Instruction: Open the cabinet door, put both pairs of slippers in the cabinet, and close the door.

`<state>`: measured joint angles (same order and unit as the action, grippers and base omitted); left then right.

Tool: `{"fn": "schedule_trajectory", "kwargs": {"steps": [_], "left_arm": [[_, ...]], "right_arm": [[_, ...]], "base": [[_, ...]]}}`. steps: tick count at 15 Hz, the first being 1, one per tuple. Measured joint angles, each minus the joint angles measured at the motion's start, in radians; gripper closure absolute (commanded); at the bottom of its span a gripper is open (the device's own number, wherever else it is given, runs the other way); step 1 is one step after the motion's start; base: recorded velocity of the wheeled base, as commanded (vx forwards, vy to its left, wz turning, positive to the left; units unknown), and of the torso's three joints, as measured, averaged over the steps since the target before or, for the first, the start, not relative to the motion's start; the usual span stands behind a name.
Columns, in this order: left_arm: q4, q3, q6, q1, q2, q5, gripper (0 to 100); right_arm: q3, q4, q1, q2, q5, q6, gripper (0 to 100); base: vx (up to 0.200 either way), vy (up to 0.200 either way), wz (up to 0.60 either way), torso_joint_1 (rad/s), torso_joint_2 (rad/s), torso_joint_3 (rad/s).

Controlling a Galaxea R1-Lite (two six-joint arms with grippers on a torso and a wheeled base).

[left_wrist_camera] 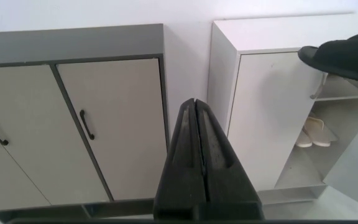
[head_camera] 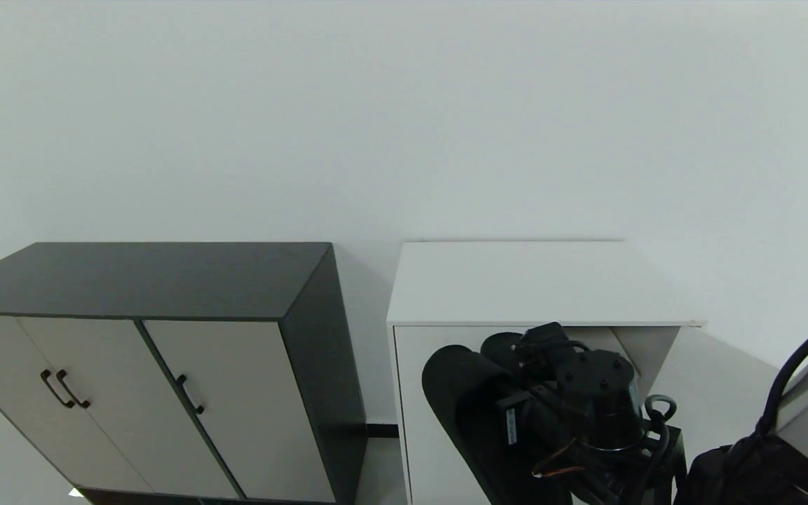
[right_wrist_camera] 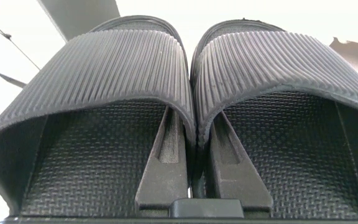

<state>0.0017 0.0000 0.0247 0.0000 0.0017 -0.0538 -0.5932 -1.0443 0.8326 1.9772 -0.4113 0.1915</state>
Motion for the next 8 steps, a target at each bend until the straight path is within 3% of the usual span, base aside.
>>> {"fn": "schedule_trajectory", "kwargs": {"steps": [8], "left_arm": [[0.0,0.0,0.0,0.0,0.0,0.0,100]], "right_arm": [[0.002,-0.028,-0.004,0.02,-0.001,0.001,100]], "base": [[0.0,0.0,0.0,0.0,0.0,0.0]]}}
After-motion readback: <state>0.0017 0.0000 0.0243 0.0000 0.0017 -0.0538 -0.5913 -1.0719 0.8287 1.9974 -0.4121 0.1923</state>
